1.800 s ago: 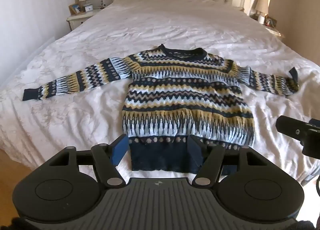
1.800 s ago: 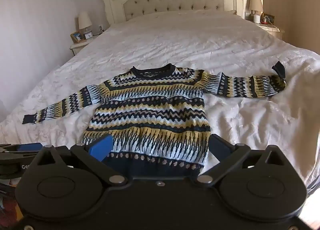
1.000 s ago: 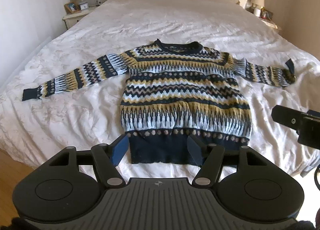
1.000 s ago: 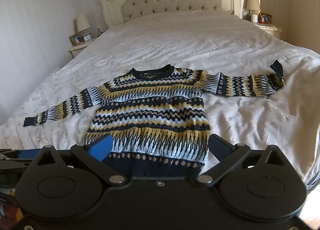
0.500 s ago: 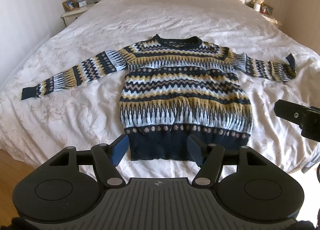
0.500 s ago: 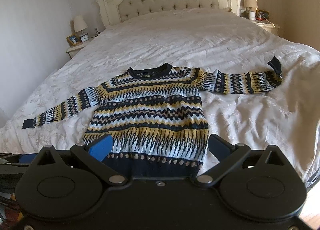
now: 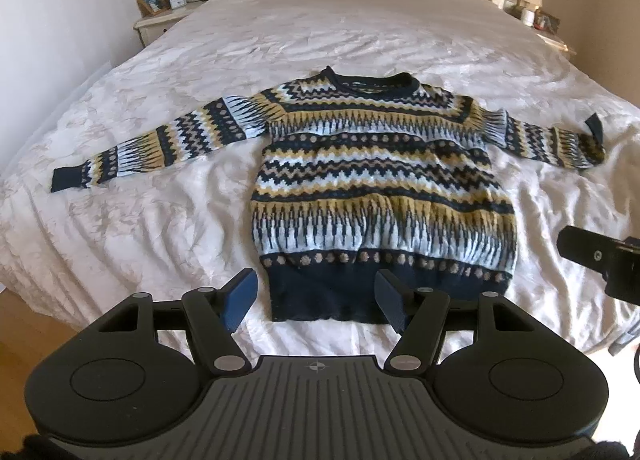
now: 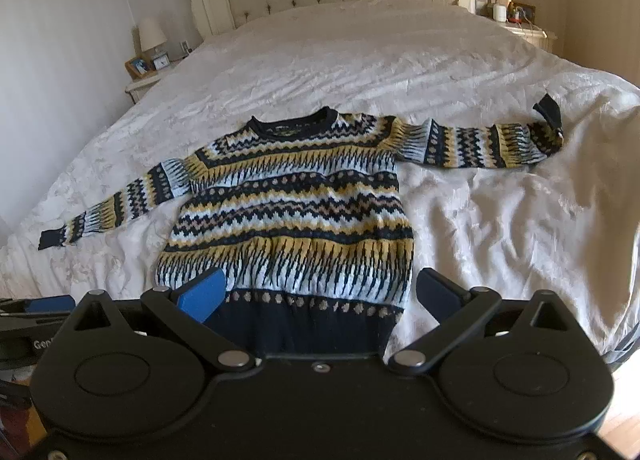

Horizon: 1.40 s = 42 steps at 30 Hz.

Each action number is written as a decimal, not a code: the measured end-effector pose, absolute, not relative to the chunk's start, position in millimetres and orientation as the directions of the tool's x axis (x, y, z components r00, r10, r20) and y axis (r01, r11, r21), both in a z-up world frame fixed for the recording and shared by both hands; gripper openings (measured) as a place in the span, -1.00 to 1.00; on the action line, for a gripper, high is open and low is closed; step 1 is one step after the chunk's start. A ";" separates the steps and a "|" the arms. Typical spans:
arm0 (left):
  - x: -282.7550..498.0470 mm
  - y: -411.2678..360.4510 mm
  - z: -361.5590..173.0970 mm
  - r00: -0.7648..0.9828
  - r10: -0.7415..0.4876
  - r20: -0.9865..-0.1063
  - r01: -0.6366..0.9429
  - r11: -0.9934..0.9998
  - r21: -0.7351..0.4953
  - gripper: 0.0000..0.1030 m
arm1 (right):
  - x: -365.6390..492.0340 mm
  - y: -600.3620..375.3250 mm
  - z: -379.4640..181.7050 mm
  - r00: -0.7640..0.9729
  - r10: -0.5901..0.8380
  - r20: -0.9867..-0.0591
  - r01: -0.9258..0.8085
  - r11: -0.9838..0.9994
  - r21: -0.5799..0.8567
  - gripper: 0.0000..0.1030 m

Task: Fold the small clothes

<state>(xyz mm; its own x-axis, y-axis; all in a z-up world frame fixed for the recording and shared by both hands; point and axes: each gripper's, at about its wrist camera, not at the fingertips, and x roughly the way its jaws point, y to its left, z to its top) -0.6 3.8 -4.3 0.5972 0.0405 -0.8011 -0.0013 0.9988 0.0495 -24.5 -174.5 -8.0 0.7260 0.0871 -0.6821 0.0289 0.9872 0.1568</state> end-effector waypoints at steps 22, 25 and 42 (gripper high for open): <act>11.2 6.2 -8.7 0.575 0.051 -0.817 -0.015 0.999 0.052 0.24 | -11.4 -170.7 -17.6 0.692 0.098 -0.715 0.022 0.987 0.156 0.96; 13.1 6.3 -9.6 0.571 0.051 -0.820 -0.015 0.999 0.052 0.24 | -10.2 -170.7 -18.2 0.691 0.099 -0.716 0.021 0.988 0.156 0.96; 26.2 6.9 -16.1 0.541 0.052 -0.839 -0.017 0.999 0.051 0.24 | 3.3 -169.1 -25.2 0.668 0.112 -0.736 0.013 0.987 0.163 0.96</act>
